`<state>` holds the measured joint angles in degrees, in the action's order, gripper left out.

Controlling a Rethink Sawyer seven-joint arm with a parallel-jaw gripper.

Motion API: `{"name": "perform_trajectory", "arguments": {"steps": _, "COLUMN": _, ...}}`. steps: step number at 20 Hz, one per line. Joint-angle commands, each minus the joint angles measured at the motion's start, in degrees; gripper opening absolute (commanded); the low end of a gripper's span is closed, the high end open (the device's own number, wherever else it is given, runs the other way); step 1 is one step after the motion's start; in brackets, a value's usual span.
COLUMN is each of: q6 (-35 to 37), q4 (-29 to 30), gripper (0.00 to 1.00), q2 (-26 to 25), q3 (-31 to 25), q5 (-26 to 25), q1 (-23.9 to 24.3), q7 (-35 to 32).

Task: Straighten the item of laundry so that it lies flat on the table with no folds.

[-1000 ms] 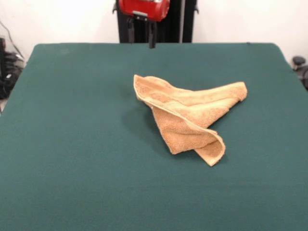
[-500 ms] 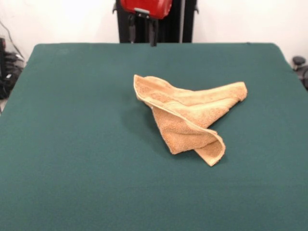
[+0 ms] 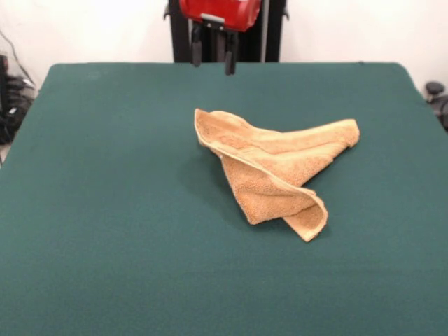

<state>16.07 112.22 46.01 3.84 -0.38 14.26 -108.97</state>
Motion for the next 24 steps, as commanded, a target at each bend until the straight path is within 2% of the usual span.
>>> {"name": "perform_trajectory", "arguments": {"steps": 1, "q6": 7.0, "q4": -6.0, "gripper": 1.00, "q2": -4.8, "q3": -0.2, "q5": 4.6, "q1": -3.4, "q7": -11.9}}
{"name": "perform_trajectory", "arguments": {"steps": 7, "q6": 6.5, "q4": -7.8, "gripper": 1.00, "q2": -5.8, "q3": -0.3, "q5": 6.1, "q1": -3.4, "q7": -11.4}}
{"name": "perform_trajectory", "arguments": {"steps": 14, "q6": 12.6, "q4": -12.6, "gripper": 1.00, "q2": -5.8, "q3": 1.6, "q5": 7.1, "q1": -5.3, "q7": -11.8}}
{"name": "perform_trajectory", "arguments": {"steps": 24, "q6": 15.5, "q4": -17.0, "gripper": 1.00, "q2": -6.7, "q3": -0.4, "q5": 7.0, "q1": -3.2, "q7": -8.4}}
